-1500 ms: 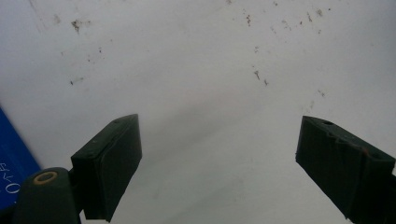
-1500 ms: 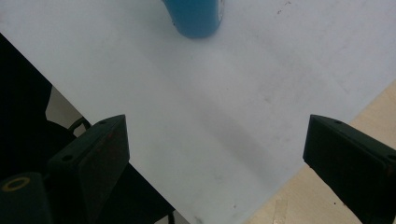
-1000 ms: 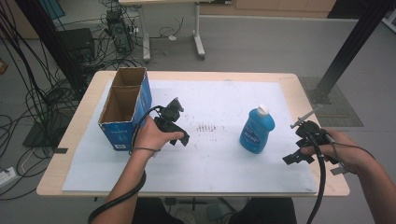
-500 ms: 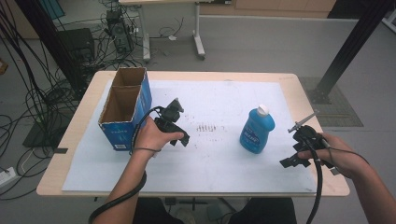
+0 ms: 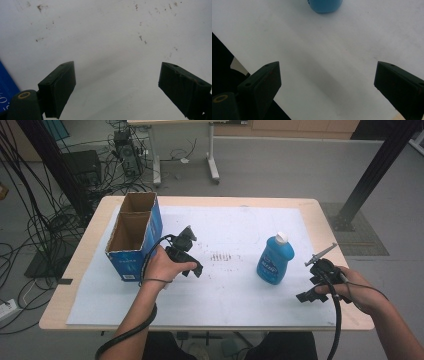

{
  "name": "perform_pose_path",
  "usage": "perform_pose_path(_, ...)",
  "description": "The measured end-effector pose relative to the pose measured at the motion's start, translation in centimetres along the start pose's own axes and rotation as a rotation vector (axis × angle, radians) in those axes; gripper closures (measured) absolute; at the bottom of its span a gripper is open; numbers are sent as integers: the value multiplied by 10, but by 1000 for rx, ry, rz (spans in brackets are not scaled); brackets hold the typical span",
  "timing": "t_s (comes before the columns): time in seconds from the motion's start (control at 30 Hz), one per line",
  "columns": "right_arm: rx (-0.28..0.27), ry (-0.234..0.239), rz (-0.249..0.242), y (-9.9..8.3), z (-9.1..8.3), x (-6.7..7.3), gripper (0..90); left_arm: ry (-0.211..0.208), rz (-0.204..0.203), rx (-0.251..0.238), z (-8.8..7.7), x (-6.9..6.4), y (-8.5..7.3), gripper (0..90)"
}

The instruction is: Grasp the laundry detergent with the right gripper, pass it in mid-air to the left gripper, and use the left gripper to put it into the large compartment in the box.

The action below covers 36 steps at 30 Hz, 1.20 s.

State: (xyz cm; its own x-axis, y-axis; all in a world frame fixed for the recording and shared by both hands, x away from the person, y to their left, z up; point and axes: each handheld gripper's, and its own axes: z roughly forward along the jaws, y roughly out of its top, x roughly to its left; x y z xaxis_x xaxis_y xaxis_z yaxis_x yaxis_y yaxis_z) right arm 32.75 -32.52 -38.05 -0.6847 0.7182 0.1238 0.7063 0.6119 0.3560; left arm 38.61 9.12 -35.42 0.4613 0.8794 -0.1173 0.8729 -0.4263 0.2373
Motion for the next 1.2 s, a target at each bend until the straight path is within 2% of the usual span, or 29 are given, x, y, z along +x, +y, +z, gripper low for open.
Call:
perform_pose_path(0.23, -36, 2, -12, -4, 5, 1, 73, -3, -2, -3, -1, 0, 0, 147)
perform_pose_path(0.3, -50, -6, -31, -5, 6, 2, 74, -2, -2, -3, -1, 1, 0, 147)
perform_pose_path(0.47, -79, -9, -31, -7, 9, 1, 76, -1, -7, -11, -3, 1, 0, 147)
perform_pose_path(0.87, -204, -19, -59, -14, 15, 1, 78, -2, -2, -8, -4, 1, 0, 147)
perform_pose_path(1.2, -290, -19, -54, -20, 24, 0, 72, -5, -6, -16, -5, -2, -1, 147)
